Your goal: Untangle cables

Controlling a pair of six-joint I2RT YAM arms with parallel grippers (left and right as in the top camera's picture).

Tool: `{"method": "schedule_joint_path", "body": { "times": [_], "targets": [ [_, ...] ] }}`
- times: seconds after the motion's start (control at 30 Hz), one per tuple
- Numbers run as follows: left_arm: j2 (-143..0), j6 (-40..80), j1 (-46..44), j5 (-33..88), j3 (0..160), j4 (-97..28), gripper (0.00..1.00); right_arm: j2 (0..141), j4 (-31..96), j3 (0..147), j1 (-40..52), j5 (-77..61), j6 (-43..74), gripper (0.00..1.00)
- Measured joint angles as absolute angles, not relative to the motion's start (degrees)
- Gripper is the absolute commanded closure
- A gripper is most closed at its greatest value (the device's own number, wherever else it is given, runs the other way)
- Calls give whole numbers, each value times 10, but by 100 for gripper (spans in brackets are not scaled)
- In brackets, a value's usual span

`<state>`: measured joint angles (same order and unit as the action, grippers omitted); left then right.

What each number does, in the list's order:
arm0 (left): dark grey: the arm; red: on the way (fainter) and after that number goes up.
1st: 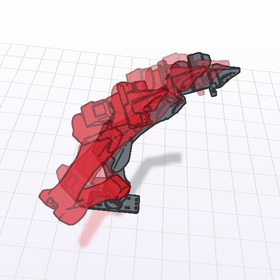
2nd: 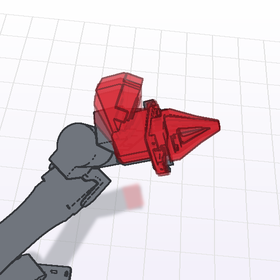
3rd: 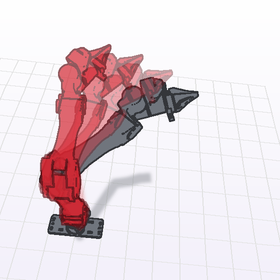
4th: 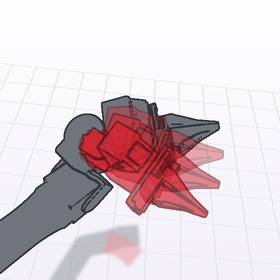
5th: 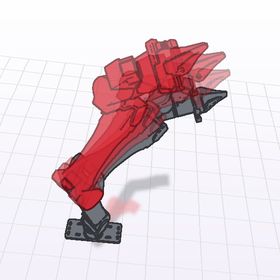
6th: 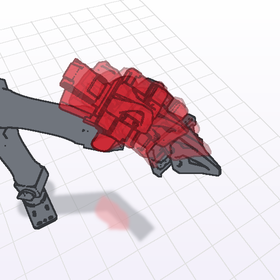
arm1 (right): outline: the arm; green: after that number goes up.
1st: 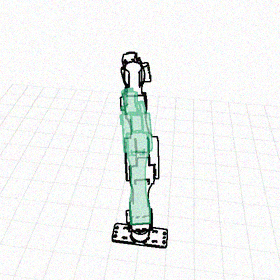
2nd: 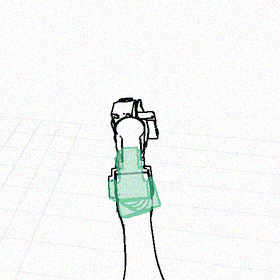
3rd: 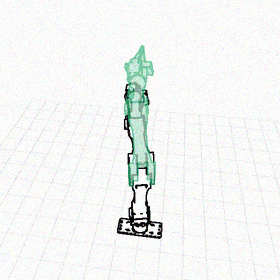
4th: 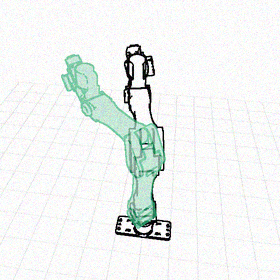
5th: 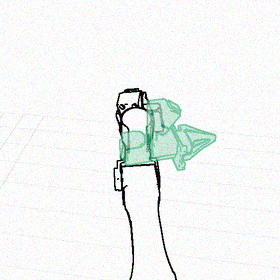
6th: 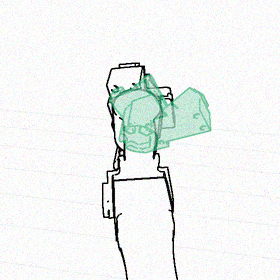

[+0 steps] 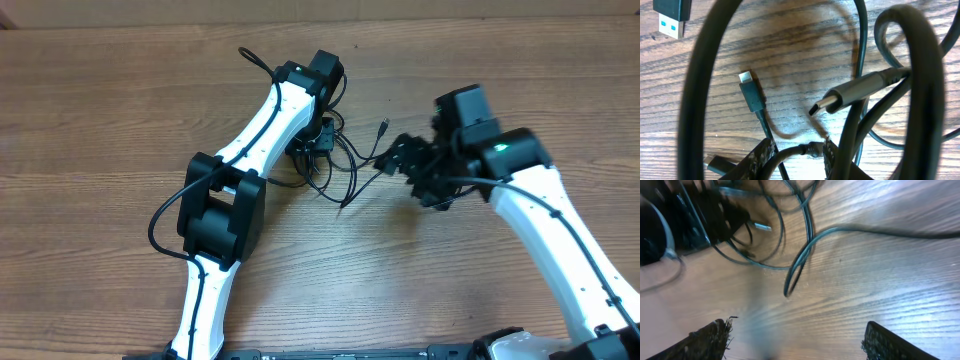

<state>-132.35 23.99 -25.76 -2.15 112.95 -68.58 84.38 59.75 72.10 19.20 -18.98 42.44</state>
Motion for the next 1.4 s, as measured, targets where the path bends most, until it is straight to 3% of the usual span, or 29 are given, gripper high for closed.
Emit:
{"method": "schedule_joint_path", "body": {
  "times": [0.3,0.47,0.7,0.77,0.93,1.13,1.23,1.4],
  "targets": [
    [-1324,240,-257,-22,1129,-686,80,861,510,669,271,-85,482,30],
    [-1324,240,-257,-22,1129,-686,80,862,407,609,309,-43,502,44],
    [-1324,240,-257,-22,1129,-686,79,862,315,552,336,-34,511,75],
    [-1324,240,-257,-22,1129,-686,79,866,305,547,336,-28,511,96],
    [-1324,240,-257,-22,1129,-686,78,875,288,547,334,-18,502,96],
    [-1324,240,-257,-32,1129,-686,78,868,456,591,279,44,480,96],
    [-1324,240,-258,-54,1129,-686,76,842,548,655,215,114,453,96],
    [-1324,240,-257,-103,1129,-686,76,790,598,754,85,203,384,96]
  ]
}}
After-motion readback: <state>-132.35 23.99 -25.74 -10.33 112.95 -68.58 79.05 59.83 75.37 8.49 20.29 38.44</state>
